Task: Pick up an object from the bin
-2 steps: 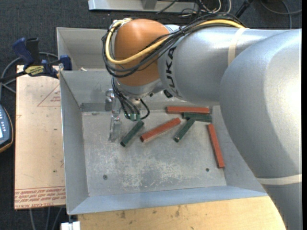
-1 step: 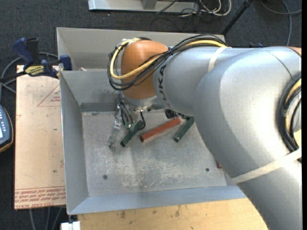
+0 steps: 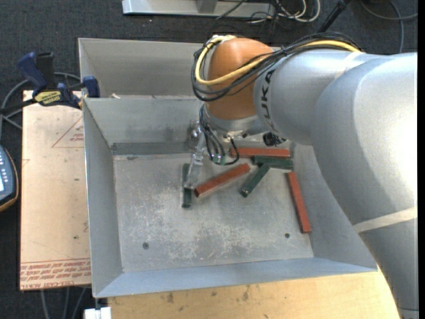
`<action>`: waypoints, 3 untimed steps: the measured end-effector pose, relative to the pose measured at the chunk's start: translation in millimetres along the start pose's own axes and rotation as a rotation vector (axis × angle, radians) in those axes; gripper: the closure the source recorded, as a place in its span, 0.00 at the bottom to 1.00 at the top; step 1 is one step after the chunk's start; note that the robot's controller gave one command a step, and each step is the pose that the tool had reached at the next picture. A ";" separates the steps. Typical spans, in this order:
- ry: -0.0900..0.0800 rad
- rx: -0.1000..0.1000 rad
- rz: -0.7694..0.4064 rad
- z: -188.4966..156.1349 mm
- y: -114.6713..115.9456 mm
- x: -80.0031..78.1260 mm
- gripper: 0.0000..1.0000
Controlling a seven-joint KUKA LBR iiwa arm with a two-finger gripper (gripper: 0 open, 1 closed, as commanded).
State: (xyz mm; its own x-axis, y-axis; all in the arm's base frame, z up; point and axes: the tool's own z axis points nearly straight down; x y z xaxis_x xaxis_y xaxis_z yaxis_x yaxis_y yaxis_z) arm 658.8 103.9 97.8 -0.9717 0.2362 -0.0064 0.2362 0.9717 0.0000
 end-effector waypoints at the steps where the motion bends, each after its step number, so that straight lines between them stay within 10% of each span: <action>1: 0.005 -0.003 -0.346 26.1 -40.9 71.0 0.00; 2: 0.001 -0.006 -0.108 25.6 53.5 54.8 0.00; 3: 0.002 -0.006 -0.104 23.3 52.6 53.5 1.00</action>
Offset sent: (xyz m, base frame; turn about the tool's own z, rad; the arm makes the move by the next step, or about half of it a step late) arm -0.0792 -0.0237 -0.0278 -0.3476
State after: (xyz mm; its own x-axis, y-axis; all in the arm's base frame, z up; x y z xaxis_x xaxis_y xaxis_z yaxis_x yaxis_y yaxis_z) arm 619.3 167.6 74.2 -0.9909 0.1344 -0.0050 0.1344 0.9909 0.0057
